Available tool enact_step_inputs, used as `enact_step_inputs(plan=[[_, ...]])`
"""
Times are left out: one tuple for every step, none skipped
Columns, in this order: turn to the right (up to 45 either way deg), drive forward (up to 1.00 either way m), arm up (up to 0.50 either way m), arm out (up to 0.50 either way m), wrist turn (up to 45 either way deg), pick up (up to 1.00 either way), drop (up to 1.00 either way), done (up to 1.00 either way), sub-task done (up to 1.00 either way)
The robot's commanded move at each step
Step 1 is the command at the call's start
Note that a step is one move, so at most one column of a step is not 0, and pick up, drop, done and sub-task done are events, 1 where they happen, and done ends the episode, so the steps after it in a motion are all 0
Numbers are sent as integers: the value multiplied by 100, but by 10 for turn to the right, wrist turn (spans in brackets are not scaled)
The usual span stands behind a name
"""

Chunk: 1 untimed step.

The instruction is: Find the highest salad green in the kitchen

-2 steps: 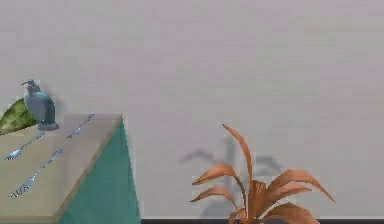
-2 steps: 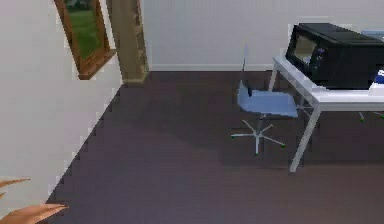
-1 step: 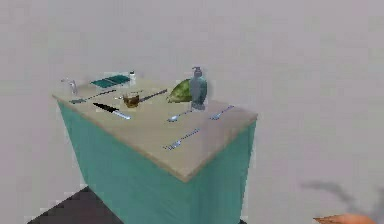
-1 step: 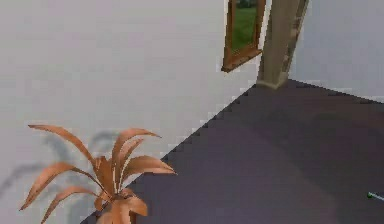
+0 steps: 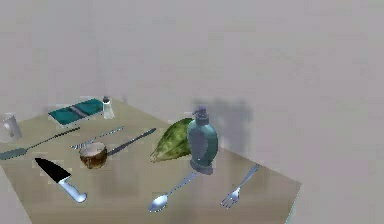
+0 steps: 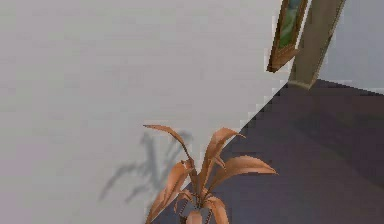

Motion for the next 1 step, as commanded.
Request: enact_step_inputs(plan=[[0,0,0,0,0,0,0,100,0]])
